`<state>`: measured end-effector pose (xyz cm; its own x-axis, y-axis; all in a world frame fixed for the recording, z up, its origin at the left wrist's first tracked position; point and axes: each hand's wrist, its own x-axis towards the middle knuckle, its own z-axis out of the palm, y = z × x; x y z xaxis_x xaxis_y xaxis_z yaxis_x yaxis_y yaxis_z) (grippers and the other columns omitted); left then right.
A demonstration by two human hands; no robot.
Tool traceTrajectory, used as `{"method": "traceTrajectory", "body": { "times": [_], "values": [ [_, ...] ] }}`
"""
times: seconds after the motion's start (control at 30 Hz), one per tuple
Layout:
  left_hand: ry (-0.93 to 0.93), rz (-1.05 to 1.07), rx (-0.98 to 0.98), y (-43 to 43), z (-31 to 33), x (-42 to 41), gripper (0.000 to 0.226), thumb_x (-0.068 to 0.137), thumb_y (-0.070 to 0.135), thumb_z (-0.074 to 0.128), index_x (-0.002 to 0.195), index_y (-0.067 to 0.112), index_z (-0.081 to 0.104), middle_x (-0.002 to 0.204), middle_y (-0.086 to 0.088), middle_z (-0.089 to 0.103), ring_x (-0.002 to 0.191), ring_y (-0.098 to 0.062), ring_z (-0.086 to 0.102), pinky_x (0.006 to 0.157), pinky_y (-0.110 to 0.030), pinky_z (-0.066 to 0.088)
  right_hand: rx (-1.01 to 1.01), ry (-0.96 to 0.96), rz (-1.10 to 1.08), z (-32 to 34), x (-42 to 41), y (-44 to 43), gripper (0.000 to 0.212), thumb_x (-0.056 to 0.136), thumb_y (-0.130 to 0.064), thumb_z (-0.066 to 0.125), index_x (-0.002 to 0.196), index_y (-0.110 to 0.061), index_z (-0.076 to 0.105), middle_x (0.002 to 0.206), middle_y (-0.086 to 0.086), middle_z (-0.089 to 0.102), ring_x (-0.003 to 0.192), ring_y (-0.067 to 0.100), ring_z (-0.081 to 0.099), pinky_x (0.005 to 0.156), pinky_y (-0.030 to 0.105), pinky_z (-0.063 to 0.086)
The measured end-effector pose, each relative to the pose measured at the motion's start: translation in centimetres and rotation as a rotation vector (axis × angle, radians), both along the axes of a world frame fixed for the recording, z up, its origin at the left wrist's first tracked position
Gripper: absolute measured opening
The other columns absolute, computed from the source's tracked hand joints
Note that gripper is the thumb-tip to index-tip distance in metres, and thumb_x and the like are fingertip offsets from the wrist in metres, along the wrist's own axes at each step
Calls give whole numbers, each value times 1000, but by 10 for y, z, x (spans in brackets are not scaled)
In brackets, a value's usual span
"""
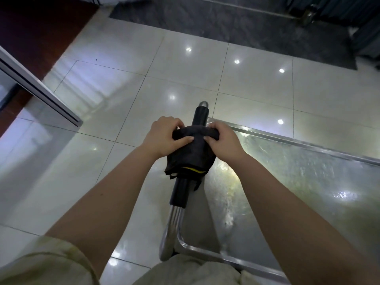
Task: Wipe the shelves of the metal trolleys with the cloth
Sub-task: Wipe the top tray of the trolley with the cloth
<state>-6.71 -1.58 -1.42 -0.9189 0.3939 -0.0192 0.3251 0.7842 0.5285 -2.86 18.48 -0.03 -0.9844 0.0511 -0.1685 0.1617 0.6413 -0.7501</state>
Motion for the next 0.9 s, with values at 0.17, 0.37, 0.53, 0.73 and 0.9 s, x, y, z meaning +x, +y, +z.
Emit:
{"method": "traceTrajectory", "body": {
  "times": [0.17, 0.37, 0.53, 0.73, 0.9],
  "values": [
    [84, -6, 1, 7, 27, 9, 30, 87, 42, 68, 91, 15, 55, 82, -1, 58, 80, -26, 55, 70, -39, 42, 12, 125, 56, 30, 8, 9, 14, 90, -10, 58, 91, -23, 53, 95, -2, 56, 83, 15, 52, 68, 30, 42],
    [355, -20, -83, 50, 88, 25, 30, 91, 33, 66, 115, 15, 61, 93, -5, 67, 87, -29, 61, 78, -42, 46, -8, 291, 15, 77, 30, 57, 20, 89, -4, 55, 88, -24, 52, 79, -8, 58, 77, 17, 53, 66, 27, 41],
    [603, -186, -157, 108, 110, 56, 23, 81, 8, 73, 104, 7, 67, 91, -14, 65, 78, -33, 59, 68, -43, 49, 100, 456, -36, 106, 77, 131, 21, 89, 1, 50, 94, -19, 57, 88, -3, 62, 84, 20, 55, 72, 36, 47],
    [836, -282, -60, 234, 104, 138, 29, 75, -2, 69, 103, 5, 69, 91, -16, 64, 76, -35, 57, 67, -41, 45, 547, 652, 11, 104, 170, 251, 31, 75, 2, 61, 102, -13, 68, 93, 4, 69, 83, 29, 59, 73, 39, 44],
    [723, -324, 145, 352, 70, 220, 29, 77, 1, 62, 102, 13, 53, 90, -14, 61, 81, -29, 51, 73, -37, 42, 532, 575, -117, 82, 277, 358, 27, 74, 2, 60, 95, -14, 67, 93, 1, 65, 86, 27, 56, 75, 36, 40]
  ]
}}
